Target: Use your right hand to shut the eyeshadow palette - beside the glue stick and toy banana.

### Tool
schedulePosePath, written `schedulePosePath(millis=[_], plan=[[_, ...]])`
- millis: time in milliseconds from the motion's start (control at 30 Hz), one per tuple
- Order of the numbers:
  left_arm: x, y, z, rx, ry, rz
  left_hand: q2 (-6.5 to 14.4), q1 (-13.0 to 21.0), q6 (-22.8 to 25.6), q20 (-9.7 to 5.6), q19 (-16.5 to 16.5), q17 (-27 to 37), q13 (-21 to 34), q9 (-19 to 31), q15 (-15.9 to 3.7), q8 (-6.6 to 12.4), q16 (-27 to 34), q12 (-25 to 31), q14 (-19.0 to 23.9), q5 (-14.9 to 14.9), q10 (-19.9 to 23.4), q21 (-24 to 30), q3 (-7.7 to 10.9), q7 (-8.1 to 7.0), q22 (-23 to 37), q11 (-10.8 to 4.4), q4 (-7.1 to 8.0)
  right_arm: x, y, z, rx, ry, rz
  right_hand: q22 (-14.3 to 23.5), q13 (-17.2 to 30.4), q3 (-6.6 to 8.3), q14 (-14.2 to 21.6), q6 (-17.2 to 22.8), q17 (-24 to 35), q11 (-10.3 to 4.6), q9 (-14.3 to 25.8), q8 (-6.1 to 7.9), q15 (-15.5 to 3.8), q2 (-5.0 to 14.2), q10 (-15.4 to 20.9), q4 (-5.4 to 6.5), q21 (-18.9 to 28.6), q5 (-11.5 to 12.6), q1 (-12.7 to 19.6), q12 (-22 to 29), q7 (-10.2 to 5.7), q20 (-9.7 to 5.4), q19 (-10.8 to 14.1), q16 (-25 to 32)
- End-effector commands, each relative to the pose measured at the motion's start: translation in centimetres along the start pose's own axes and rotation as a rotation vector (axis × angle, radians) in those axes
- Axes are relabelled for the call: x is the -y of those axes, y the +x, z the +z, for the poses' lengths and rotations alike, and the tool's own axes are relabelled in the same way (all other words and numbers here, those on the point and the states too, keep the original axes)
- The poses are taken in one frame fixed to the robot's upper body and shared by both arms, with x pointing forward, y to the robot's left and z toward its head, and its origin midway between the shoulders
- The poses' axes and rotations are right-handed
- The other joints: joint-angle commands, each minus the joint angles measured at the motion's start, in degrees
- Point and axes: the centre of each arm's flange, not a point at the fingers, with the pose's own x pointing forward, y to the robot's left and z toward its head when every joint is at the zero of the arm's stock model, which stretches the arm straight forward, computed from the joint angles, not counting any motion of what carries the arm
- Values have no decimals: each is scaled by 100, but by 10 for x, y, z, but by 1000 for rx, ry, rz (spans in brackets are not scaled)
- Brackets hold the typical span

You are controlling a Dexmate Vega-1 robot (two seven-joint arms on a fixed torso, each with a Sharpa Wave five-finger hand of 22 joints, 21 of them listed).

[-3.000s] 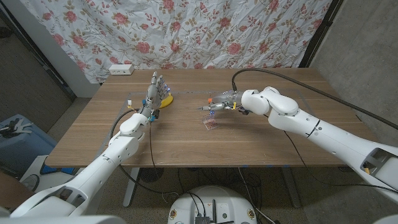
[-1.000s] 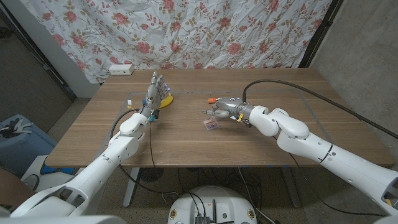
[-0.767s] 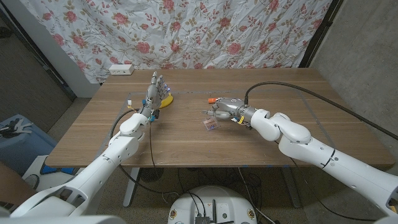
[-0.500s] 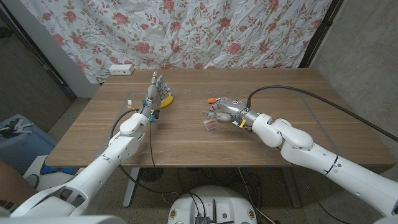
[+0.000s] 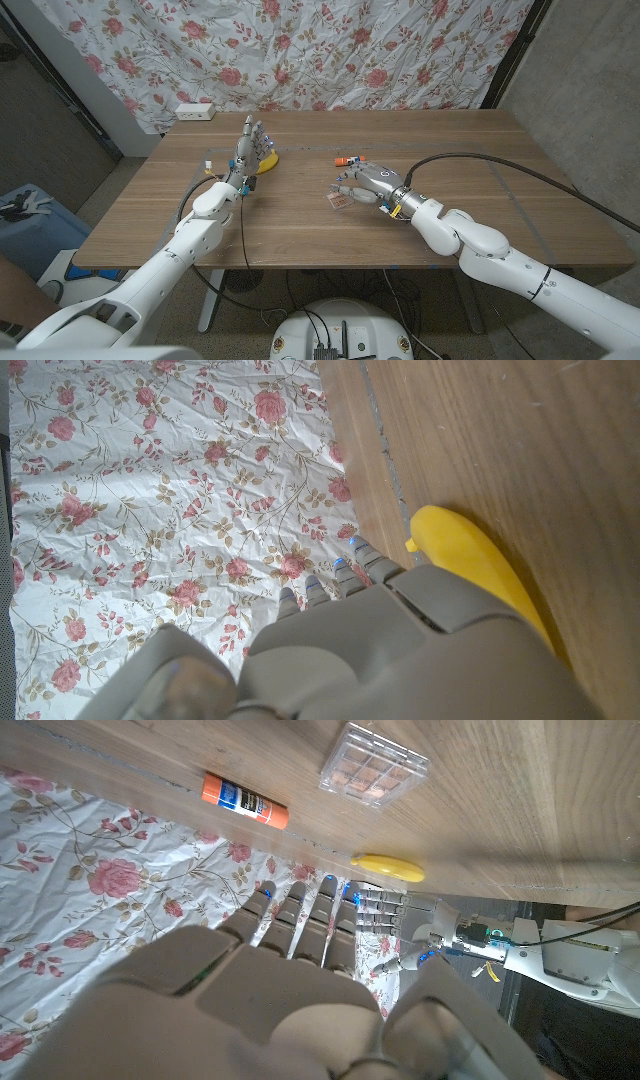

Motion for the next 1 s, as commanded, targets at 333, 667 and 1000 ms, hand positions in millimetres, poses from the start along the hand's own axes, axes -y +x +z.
schedulePosePath(millis=[333, 667, 1000], plan=[[0, 0, 0, -1, 0, 0, -3, 48, 7, -49, 51, 20, 21, 20, -407, 32, 44, 29, -42, 30, 14, 38, 18, -31, 25, -53, 13, -34, -21, -6, 64, -13, -39, 18, -232, 137, -420, -494, 0, -77, -70, -380, -285, 14, -650, 72, -40, -166, -111, -50, -70, -102, 8, -236], [0, 0, 0, -1, 0, 0, -4, 47, 9, -53, 56, 20, 20, 20, -410, 33, 45, 30, -39, 30, 15, 40, 18, -31, 25, -53, 13, -46, -22, -7, 79, -40, 15, 22, -450, 205, -932, -945, 23, -106, -92, -560, -242, -3, -1242, 134, -110, -208, -267, -54, -49, -182, -300, -436], [0, 0, 0, -1, 0, 0, -5, 47, 9, -50, 51, 20, 21, 20, -409, 32, 44, 29, -41, 29, 13, 38, 18, -31, 25, -45, 13, -58, -20, -4, 74, -61, 30, 24, -593, 194, -1398, -1315, 79, -146, -100, -593, -167, -46, -1557, 225, -131, -226, -479, -40, -43, -262, -700, -519]])
